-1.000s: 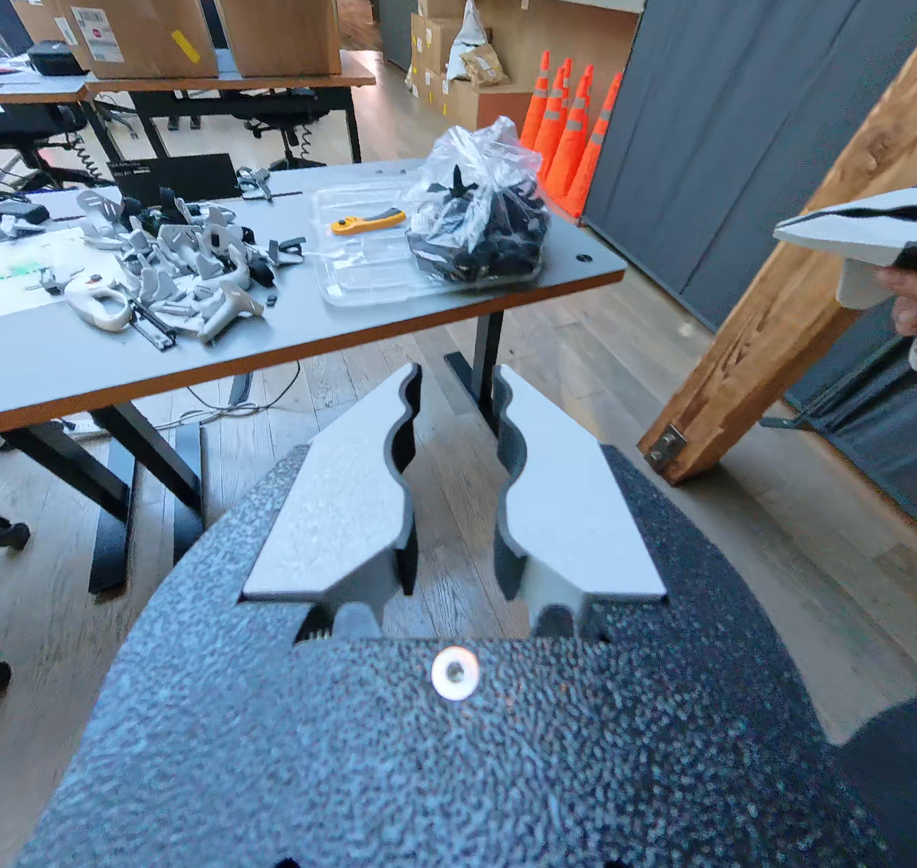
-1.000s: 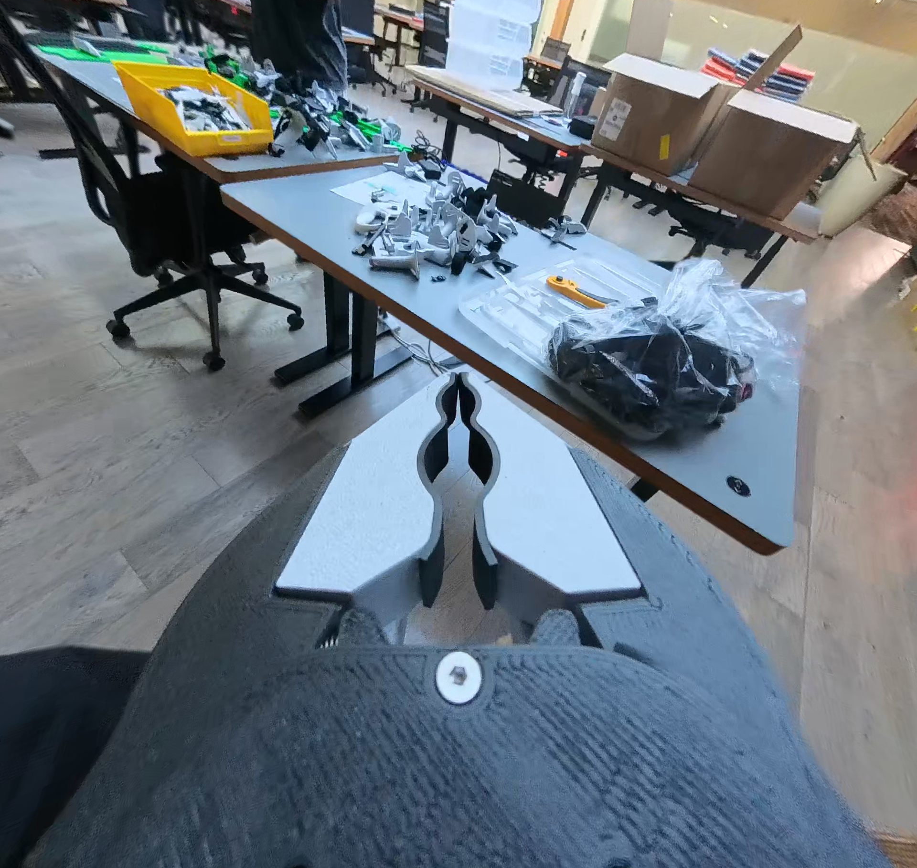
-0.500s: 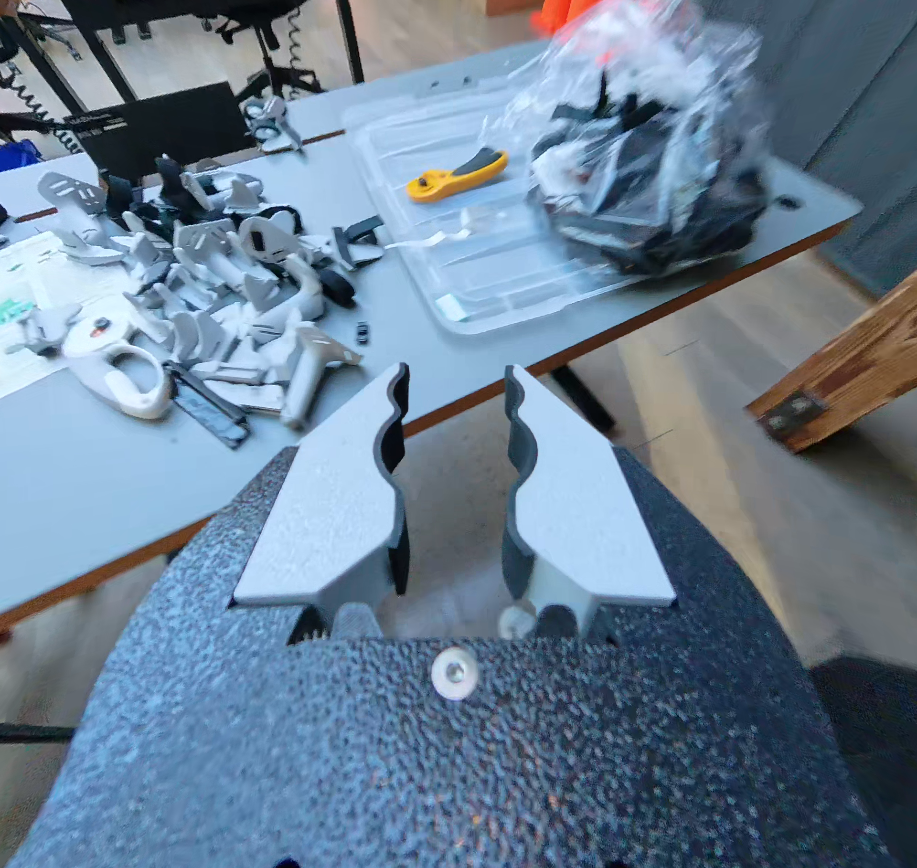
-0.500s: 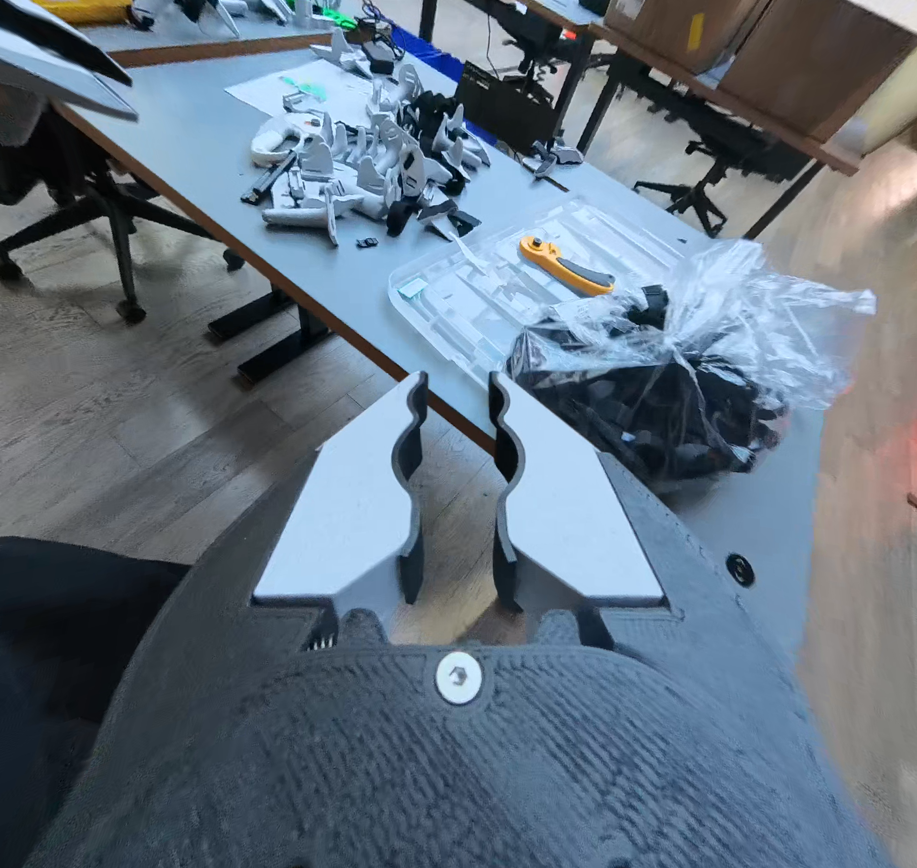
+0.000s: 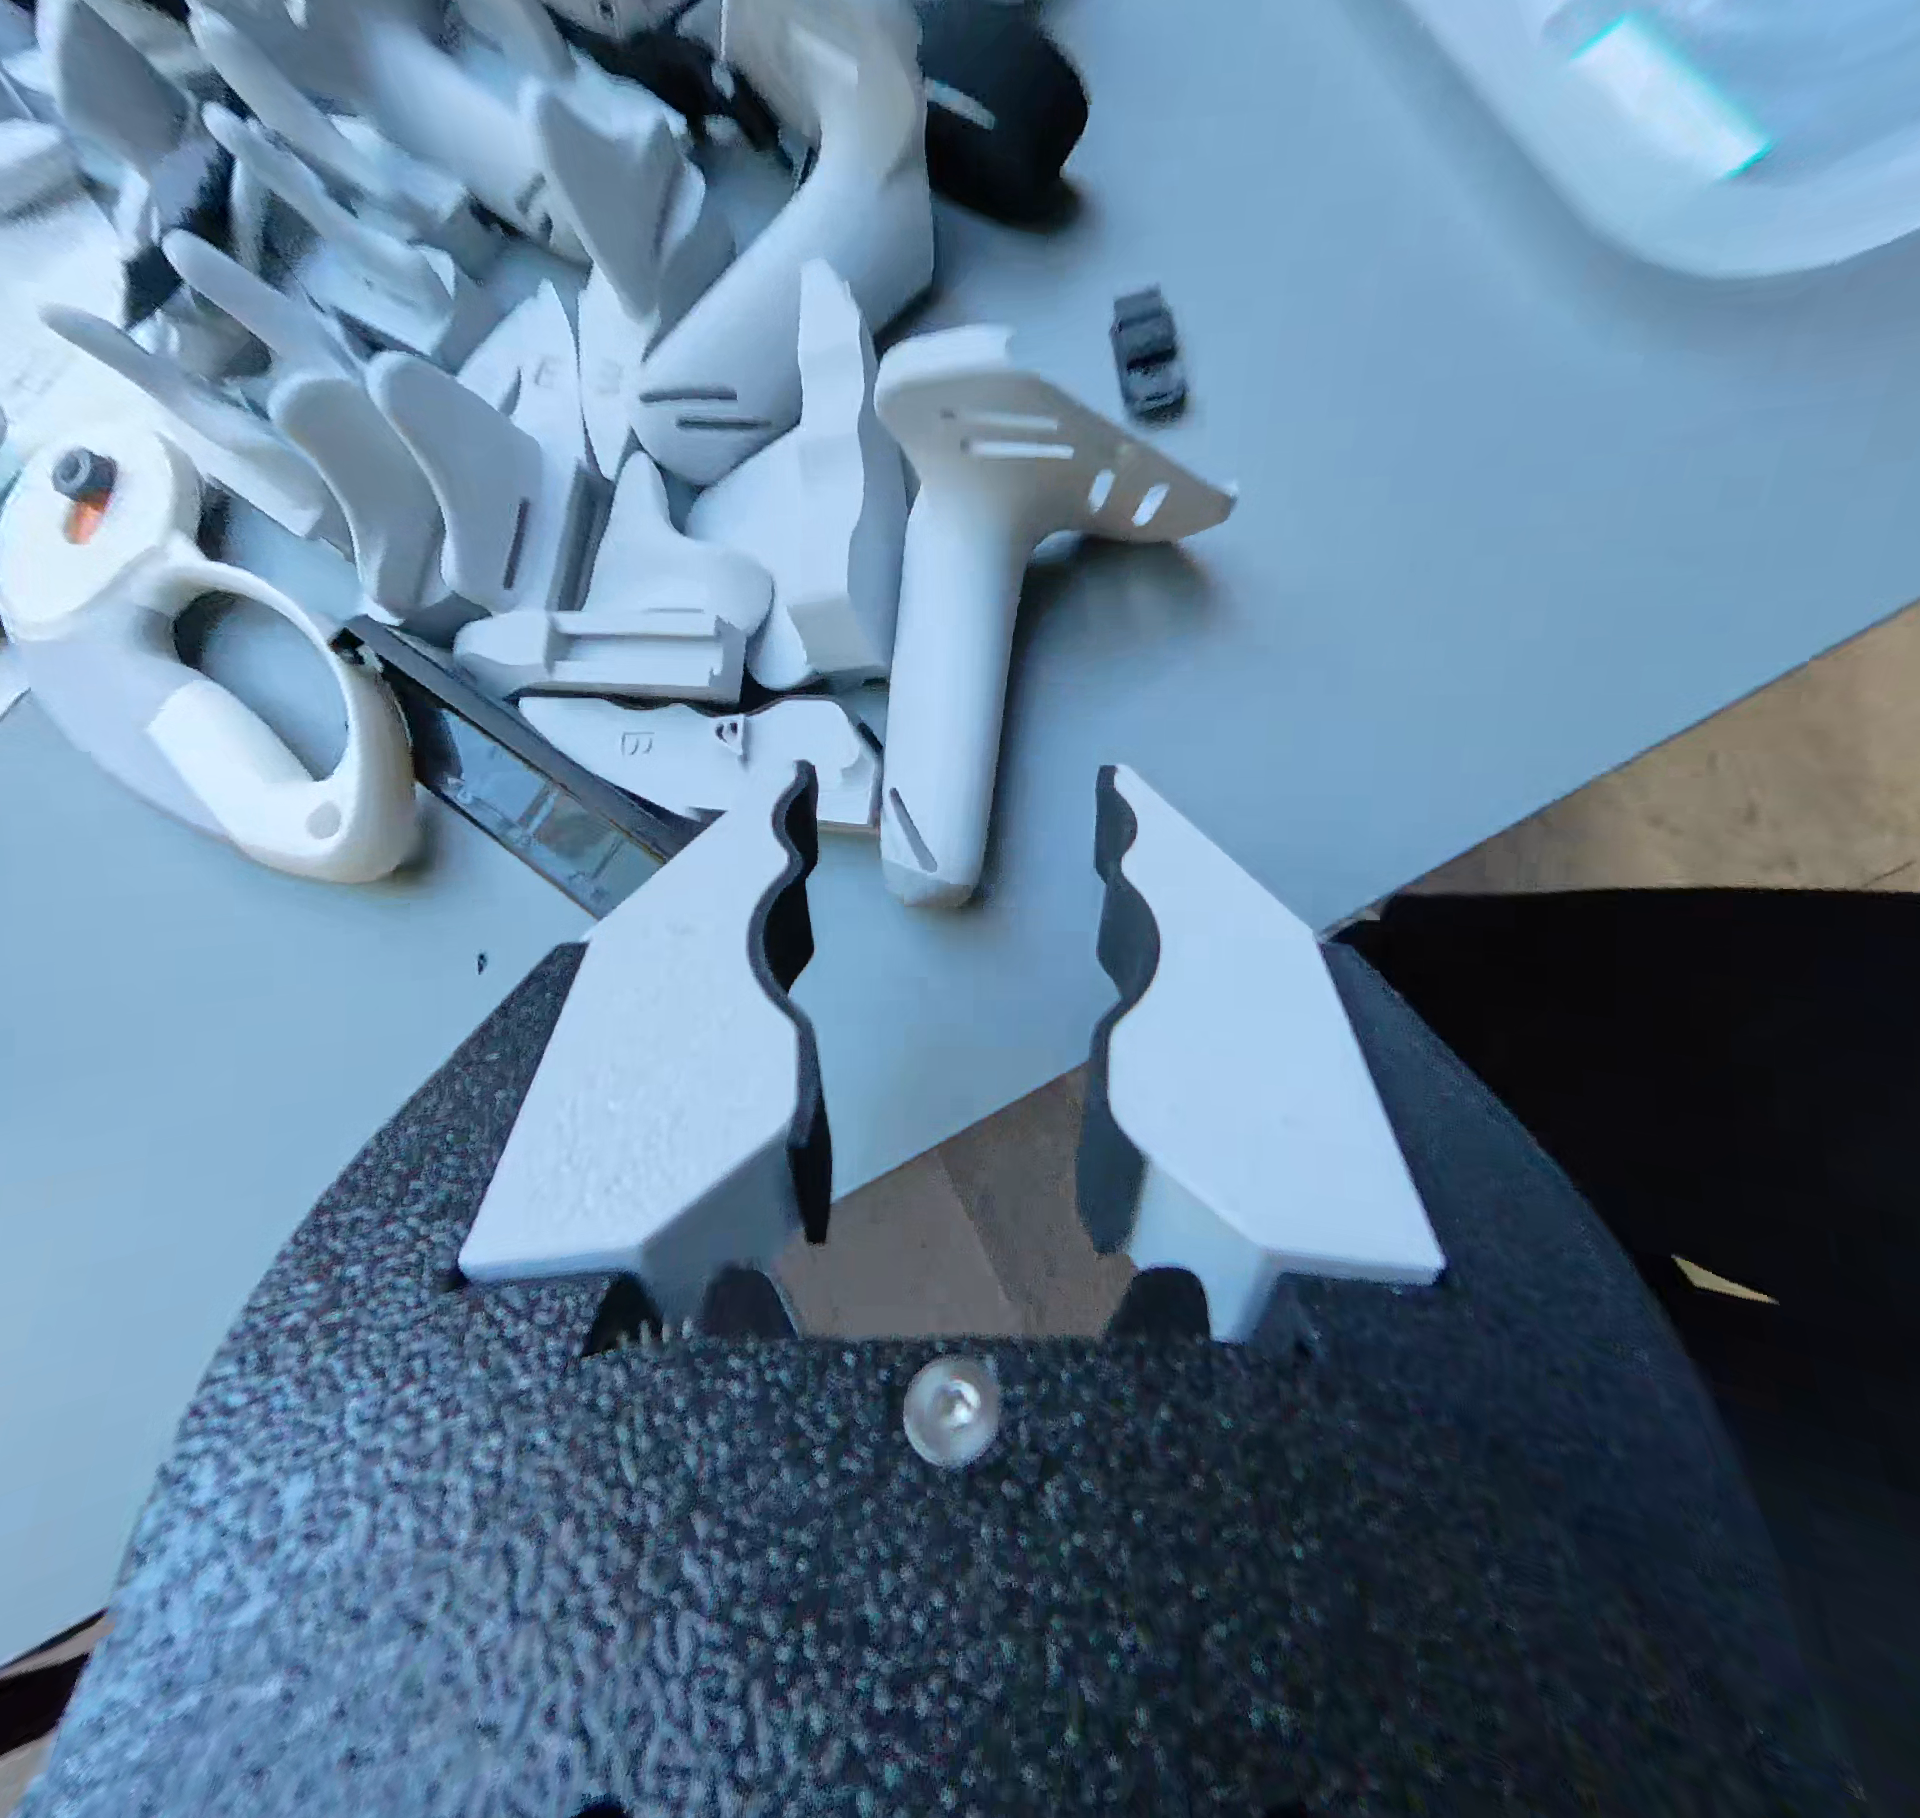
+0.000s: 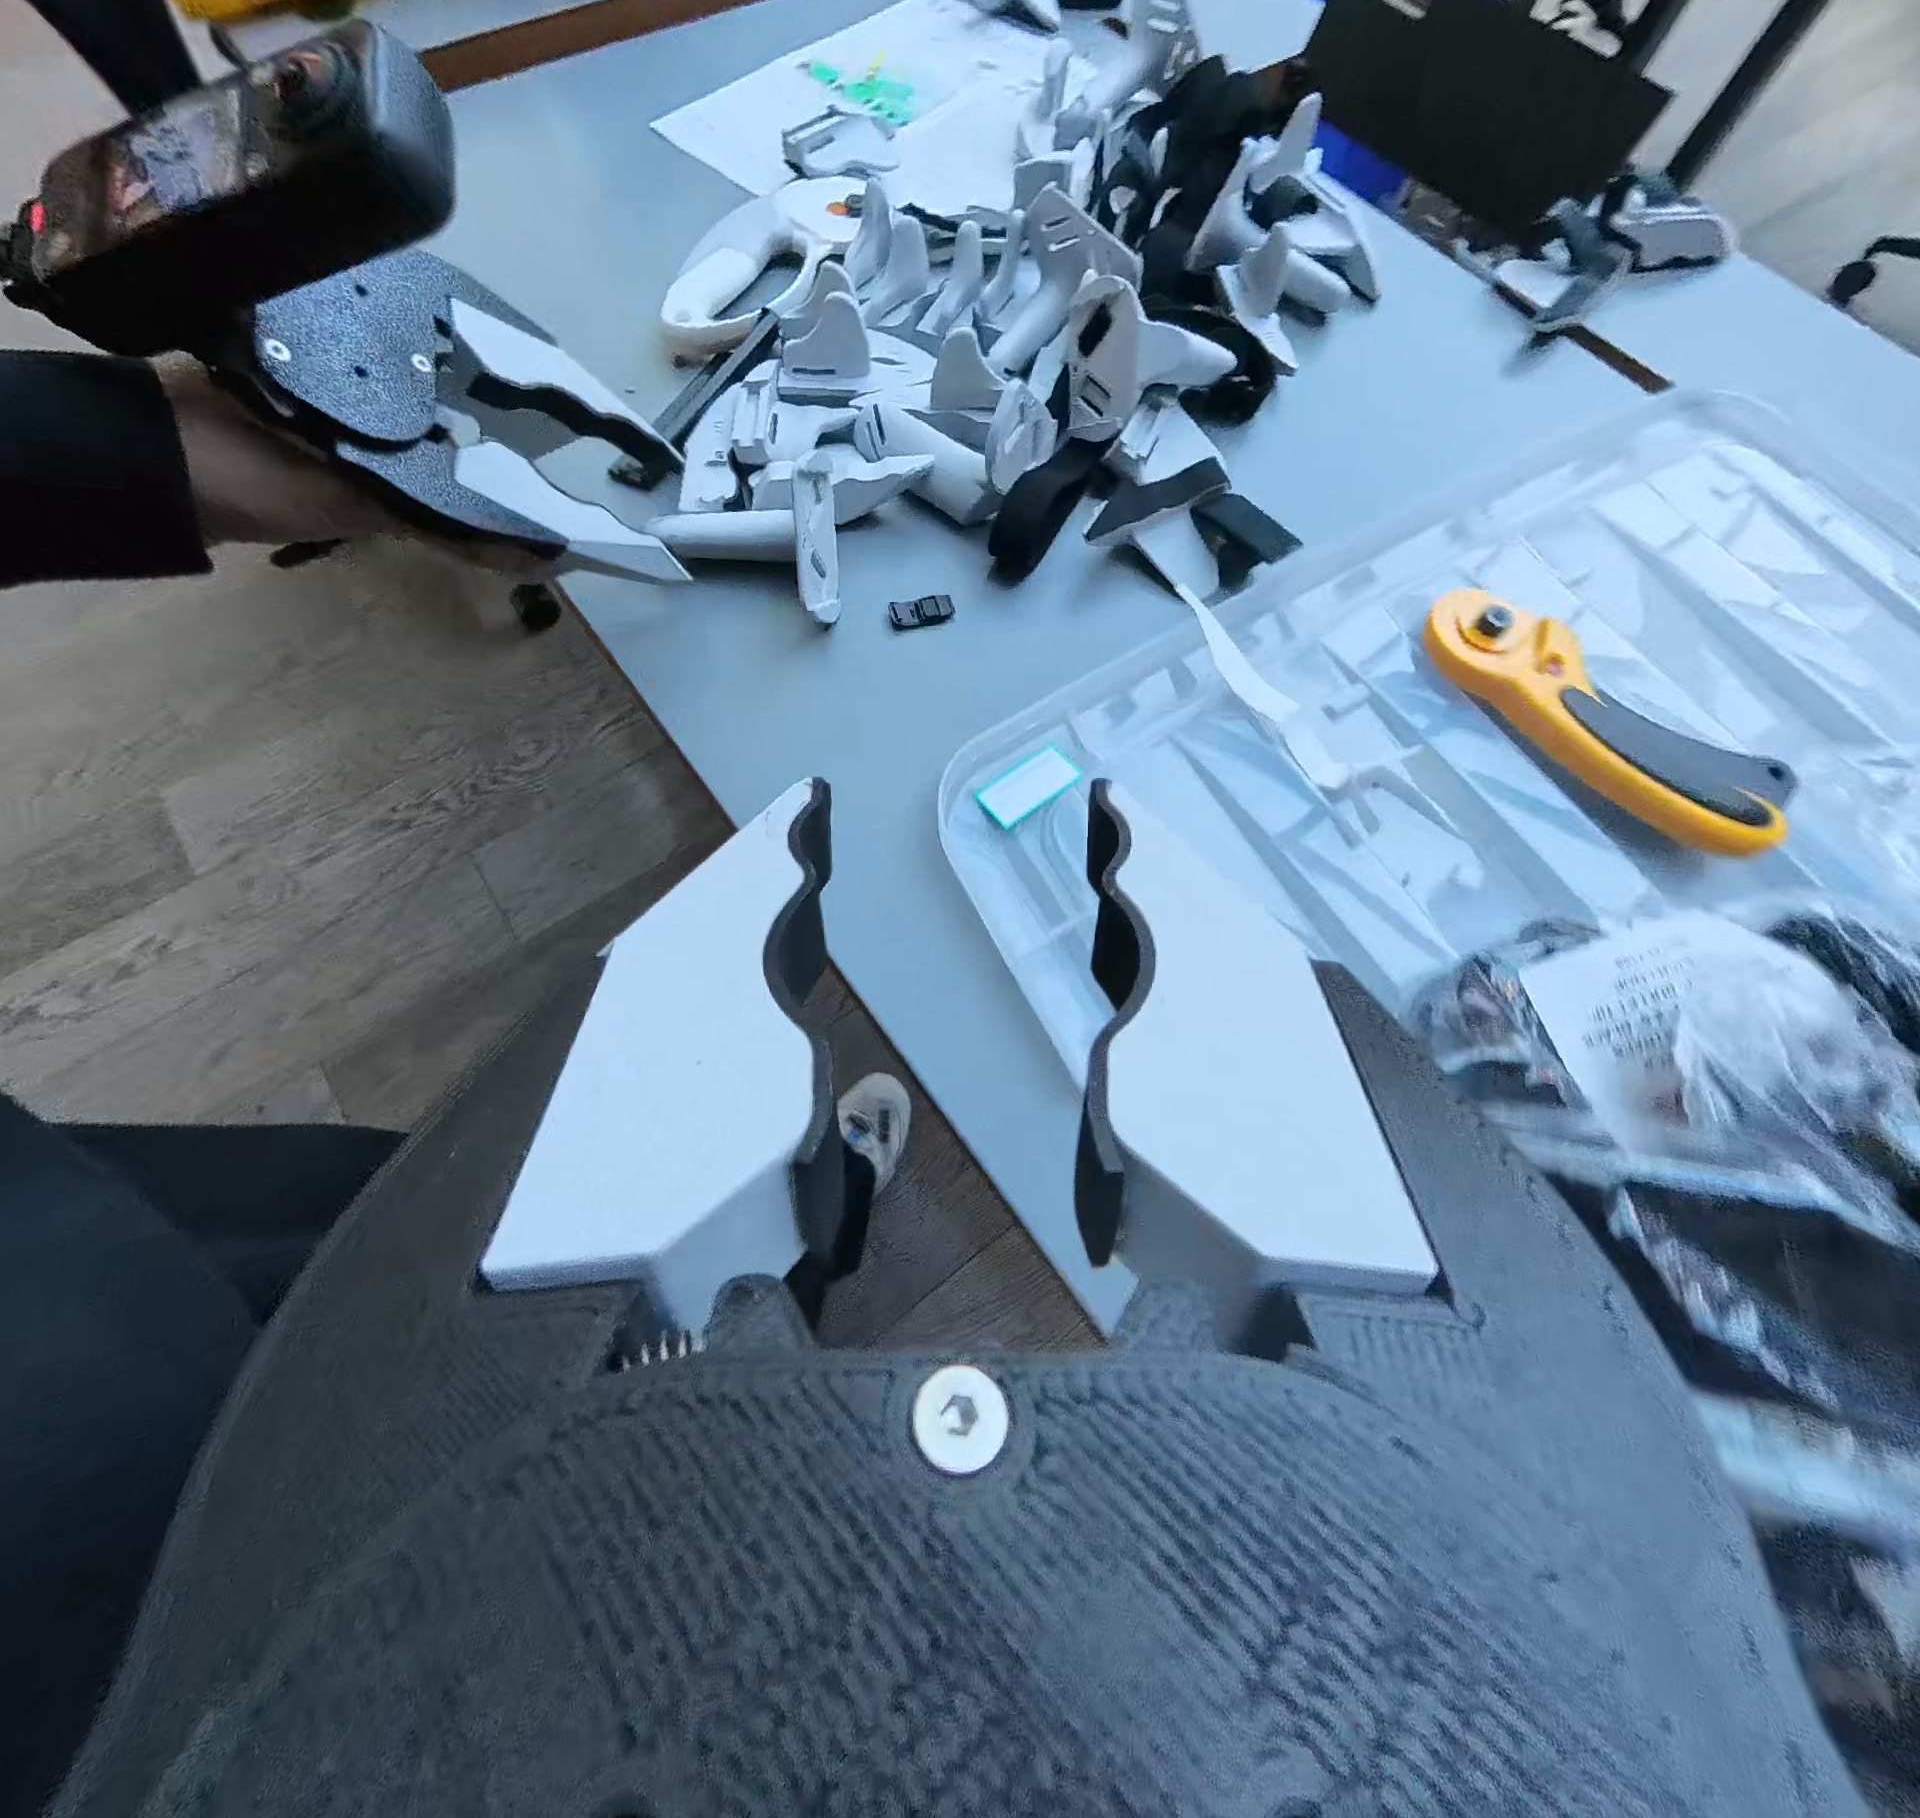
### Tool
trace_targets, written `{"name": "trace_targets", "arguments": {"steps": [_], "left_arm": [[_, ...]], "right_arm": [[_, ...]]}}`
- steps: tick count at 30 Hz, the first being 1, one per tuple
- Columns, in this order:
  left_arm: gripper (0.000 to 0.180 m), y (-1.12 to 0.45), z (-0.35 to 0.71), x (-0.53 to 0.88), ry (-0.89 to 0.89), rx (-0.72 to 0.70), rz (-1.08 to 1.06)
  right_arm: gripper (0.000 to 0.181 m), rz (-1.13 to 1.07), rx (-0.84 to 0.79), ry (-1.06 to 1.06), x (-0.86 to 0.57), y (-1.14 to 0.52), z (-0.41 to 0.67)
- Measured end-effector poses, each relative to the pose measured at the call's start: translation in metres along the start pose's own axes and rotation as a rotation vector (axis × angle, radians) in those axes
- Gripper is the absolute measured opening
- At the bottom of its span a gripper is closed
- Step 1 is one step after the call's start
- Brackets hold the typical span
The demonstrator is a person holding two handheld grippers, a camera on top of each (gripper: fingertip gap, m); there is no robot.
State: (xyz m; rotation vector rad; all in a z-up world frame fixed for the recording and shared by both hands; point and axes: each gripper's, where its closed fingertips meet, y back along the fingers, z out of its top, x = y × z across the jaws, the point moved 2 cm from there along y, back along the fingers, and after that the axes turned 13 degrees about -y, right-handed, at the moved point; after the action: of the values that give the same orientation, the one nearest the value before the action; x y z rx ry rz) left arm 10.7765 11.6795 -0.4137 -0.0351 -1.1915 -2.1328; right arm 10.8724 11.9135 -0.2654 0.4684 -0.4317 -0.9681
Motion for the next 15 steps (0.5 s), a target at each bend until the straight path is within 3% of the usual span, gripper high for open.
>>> {"name": "trace_targets", "arguments": {"steps": [4,7,9,15], "left_arm": [[0.052,-0.019,-0.008,0.007,-0.041,0.082,0.043],[0.043,-0.023,-0.005,0.014,-0.076,0.135,0.056],[0.026,-0.024,0.002,0.015,-0.089,0.128,0.05],[0.022,-0.024,0.012,0.018,0.011,0.091,-0.009]], "right_arm": [[0.048,0.09,0.035,0.015,-0.01,-0.052,0.008],[0.049,0.165,0.085,-0.001,-0.015,-0.087,0.014],[0.05,0.205,0.086,0.009,-0.019,-0.107,0.021],[0.049,0.326,0.133,0.049,-0.015,-0.156,0.021]]}}
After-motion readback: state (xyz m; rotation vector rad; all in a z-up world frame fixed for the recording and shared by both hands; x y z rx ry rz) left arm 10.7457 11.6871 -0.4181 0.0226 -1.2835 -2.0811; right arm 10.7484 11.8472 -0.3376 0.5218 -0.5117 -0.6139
